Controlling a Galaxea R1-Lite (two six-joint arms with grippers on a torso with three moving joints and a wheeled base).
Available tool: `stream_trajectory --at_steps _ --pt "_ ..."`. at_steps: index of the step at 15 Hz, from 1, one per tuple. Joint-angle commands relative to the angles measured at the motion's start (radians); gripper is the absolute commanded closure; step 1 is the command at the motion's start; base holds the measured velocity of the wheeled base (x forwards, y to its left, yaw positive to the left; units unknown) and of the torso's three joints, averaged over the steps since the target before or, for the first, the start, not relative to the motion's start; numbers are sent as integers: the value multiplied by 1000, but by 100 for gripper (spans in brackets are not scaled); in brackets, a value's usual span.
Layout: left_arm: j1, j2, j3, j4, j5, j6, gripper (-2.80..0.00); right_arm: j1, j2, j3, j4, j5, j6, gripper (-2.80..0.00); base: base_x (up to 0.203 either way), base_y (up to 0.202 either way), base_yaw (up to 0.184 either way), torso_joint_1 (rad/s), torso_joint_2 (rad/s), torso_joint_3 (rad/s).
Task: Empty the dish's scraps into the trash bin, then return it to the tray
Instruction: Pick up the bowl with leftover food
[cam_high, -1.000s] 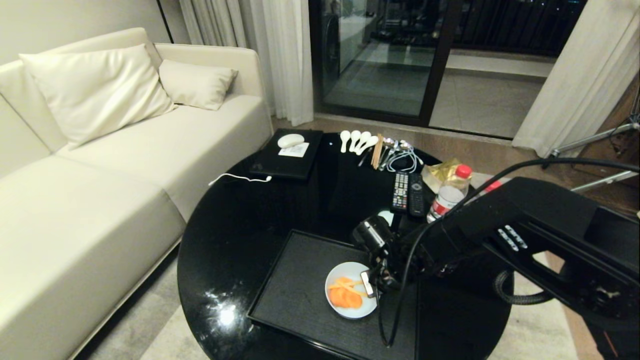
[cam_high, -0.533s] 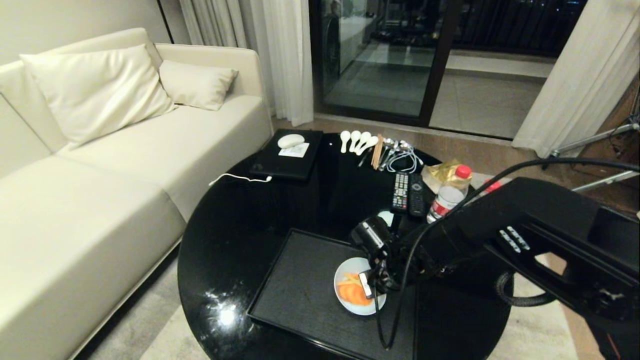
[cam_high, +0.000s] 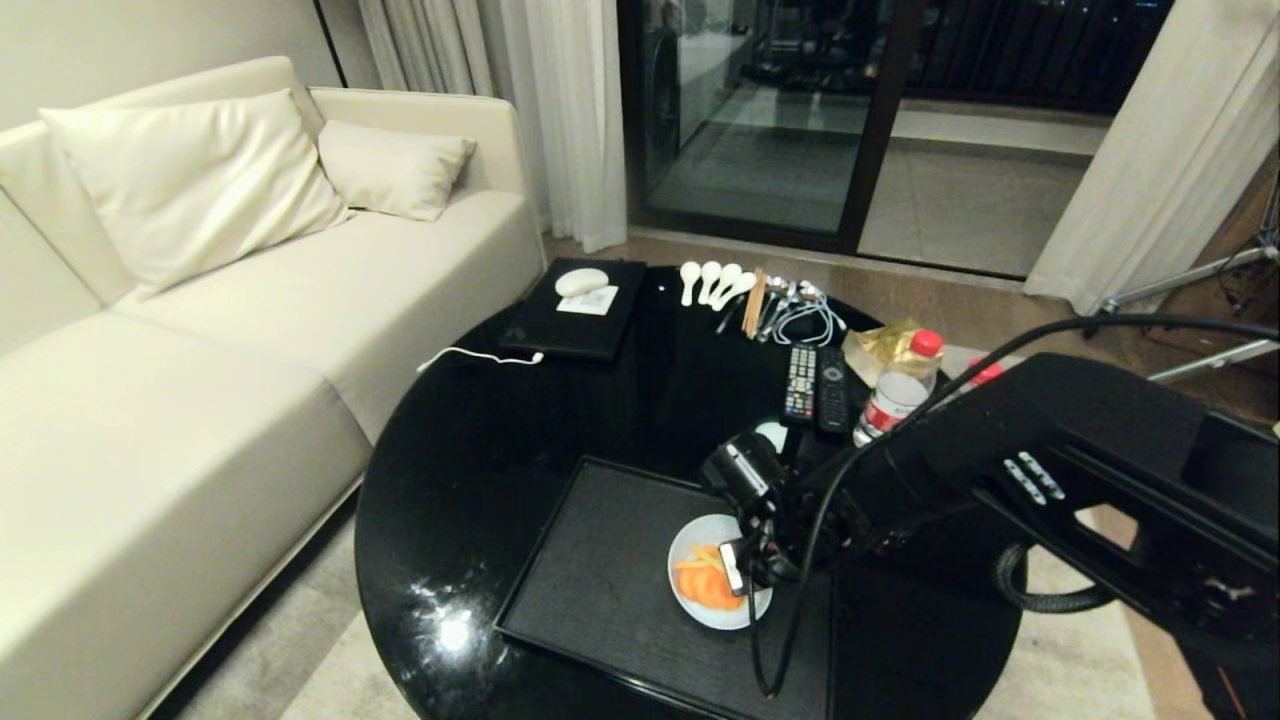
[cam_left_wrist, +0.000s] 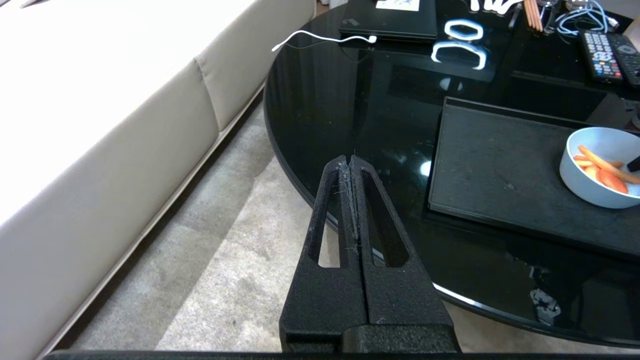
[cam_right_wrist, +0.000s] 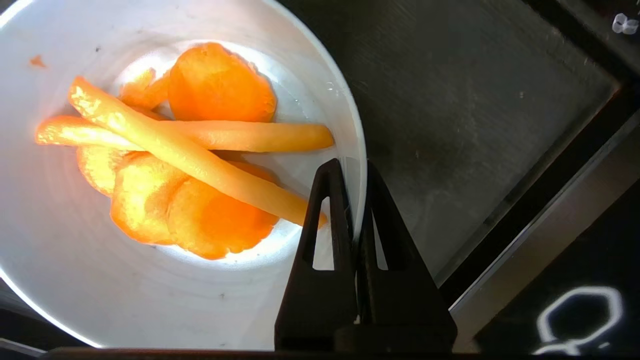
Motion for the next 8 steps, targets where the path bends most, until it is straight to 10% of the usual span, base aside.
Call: stream_trajectory --at_steps 1,8 --pt "0 0 0 0 0 1 0 -1 -10 -1 7 -2 34 0 0 0 0 0 0 0" --pt "0 0 0 0 0 0 0 -5 -69 -6 136 2 240 0 0 0 0 0 0 0"
